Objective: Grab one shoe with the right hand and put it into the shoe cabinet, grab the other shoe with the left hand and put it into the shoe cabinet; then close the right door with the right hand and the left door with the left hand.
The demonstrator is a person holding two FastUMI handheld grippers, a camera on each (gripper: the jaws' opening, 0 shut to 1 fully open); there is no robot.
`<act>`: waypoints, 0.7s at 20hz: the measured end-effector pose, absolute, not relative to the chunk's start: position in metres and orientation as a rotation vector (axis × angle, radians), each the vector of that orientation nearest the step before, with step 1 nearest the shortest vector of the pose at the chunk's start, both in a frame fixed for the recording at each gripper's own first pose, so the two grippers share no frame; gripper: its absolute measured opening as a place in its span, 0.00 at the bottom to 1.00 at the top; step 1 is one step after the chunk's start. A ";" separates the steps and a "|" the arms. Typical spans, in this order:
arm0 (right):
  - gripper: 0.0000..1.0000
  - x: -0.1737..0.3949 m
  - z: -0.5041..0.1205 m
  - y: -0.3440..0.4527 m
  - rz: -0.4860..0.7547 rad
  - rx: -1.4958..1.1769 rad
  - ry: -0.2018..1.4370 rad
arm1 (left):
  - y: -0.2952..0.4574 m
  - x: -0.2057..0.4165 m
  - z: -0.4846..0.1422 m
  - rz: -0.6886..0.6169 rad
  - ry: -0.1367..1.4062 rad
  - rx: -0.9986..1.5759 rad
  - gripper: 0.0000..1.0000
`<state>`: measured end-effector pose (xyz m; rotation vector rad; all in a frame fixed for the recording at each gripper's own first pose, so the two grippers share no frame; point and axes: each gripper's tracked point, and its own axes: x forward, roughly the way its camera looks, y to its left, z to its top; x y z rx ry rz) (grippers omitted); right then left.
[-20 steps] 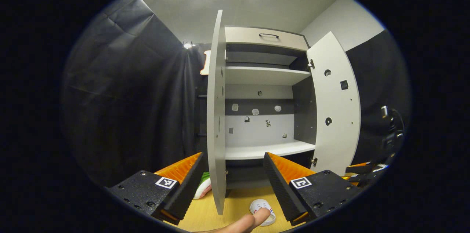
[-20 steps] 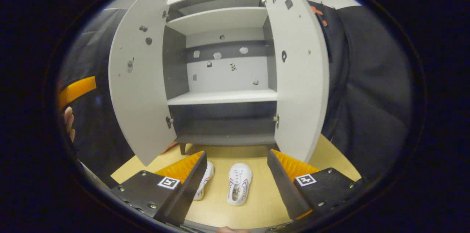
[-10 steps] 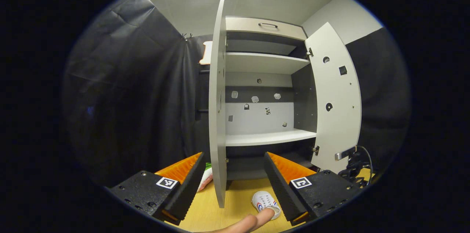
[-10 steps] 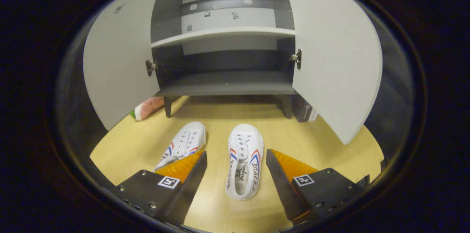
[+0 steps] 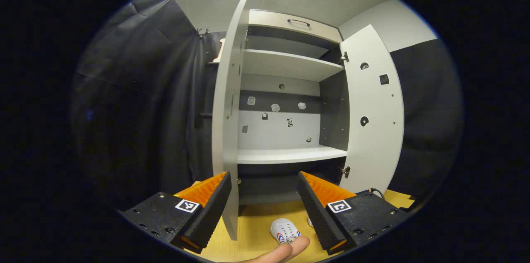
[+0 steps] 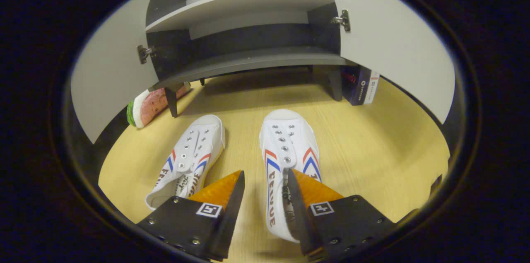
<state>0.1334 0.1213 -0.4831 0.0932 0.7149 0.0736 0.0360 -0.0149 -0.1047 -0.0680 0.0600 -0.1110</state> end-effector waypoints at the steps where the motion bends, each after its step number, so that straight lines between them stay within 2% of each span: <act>1: 0.63 0.135 -0.484 0.120 0.065 0.086 0.714 | -0.020 0.041 -0.106 -0.125 0.063 -0.065 0.97; 2: 0.62 0.142 -0.483 0.116 0.033 0.079 0.701 | -0.025 0.048 -0.106 -0.136 0.063 -0.062 0.93; 3: 0.49 0.142 -0.486 0.113 0.017 0.091 0.700 | -0.031 0.054 -0.106 -0.150 0.059 -0.061 0.97; 4: 0.36 0.146 -0.487 0.115 -0.001 0.122 0.687 | -0.039 0.060 -0.106 -0.166 0.057 -0.062 0.96; 5: 0.34 0.147 -0.485 0.116 -0.010 0.167 0.678 | -0.046 0.066 -0.106 -0.184 0.060 -0.060 0.94; 6: 0.27 0.148 -0.487 0.112 -0.023 0.193 0.674 | -0.052 0.072 -0.108 -0.199 0.063 -0.052 0.96; 7: 0.34 0.148 -0.484 0.110 -0.008 0.217 0.658 | -0.056 0.078 -0.108 -0.206 0.061 -0.041 0.96; 11: 0.17 0.157 -0.483 0.113 0.067 0.315 0.615 | -0.072 0.097 -0.114 -0.232 0.067 -0.030 0.96; 14: 0.17 0.163 -0.485 0.116 0.088 0.297 0.612 | -0.082 0.109 -0.120 -0.249 0.083 -0.029 0.96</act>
